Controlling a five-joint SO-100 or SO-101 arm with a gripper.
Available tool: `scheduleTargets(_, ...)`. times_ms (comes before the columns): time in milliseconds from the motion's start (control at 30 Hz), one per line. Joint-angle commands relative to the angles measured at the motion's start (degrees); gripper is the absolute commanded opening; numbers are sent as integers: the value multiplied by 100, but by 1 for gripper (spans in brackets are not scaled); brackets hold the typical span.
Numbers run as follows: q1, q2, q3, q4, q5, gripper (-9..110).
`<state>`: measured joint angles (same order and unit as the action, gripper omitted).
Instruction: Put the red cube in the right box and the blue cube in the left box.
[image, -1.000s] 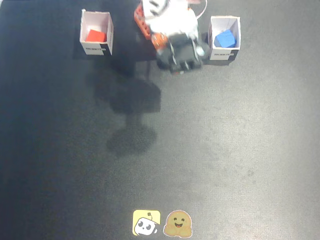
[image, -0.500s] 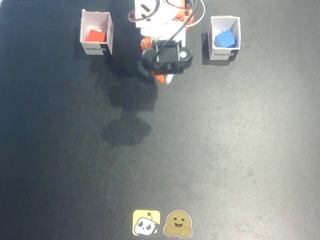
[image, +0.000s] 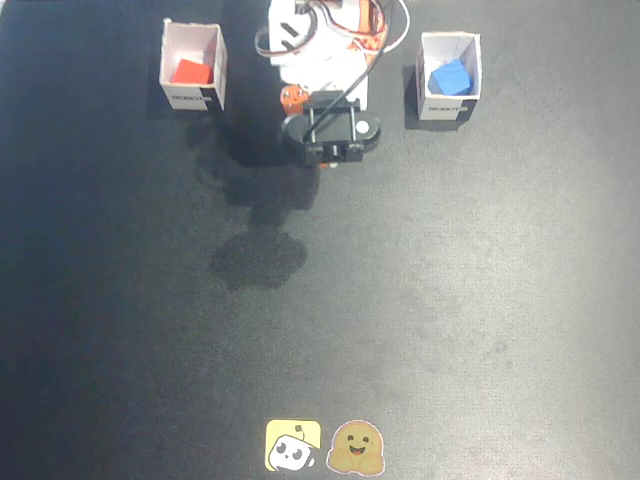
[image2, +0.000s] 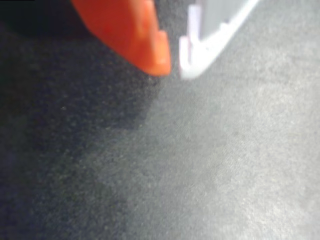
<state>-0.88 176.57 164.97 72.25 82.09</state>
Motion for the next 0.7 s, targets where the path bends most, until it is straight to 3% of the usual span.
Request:
scheduleTargets(0,26,62,-35,9,-70,0)
scheduleTargets(667,-35,62,-35,9,114,0)
